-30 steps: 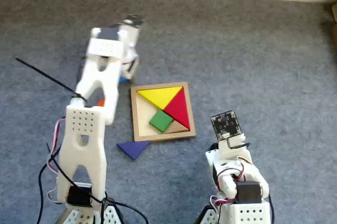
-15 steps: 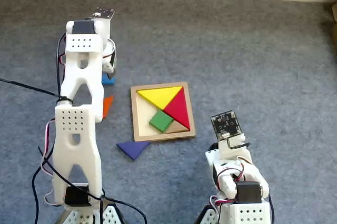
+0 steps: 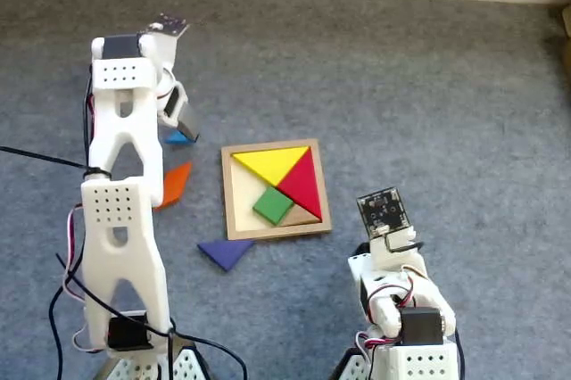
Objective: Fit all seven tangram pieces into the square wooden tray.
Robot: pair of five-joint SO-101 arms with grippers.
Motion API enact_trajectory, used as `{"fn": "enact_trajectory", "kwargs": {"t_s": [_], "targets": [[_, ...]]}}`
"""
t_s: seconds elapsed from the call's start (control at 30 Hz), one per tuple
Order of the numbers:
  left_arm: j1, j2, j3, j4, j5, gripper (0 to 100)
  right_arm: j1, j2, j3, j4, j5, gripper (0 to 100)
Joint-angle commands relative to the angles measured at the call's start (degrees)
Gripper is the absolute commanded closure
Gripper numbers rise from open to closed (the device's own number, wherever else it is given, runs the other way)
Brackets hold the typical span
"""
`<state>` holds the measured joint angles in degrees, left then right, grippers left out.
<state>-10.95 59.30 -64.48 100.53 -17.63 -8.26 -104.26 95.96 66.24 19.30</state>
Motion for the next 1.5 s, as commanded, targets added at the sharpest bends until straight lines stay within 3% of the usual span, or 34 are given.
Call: {"fn": "enact_trajectory", "kwargs": {"t_s": [0.0,0.77,1.13,1.3,1.47], "targets": [[-0.22,1.63,-0.92,-1.14,-2.73,71,0.57,-1.01,6.46,-1.19,0.09,97.4],[1.89,6.55,-0.92,-11.08,-2.90,76,0.57,-1.01,6.46,-1.19,0.09,97.4],[2.77,6.64,-0.66,-10.64,-3.08,77,0.57,-1.01,6.46,-1.19,0.09,97.4],[2.86,6.64,-0.66,-10.64,-3.08,85,0.57,-1.01,6.46,-1.19,0.09,97.4],[2.86,6.64,-0.92,-10.64,-3.08,86,0.57,-1.01,6.46,-1.19,0.09,97.4]]}}
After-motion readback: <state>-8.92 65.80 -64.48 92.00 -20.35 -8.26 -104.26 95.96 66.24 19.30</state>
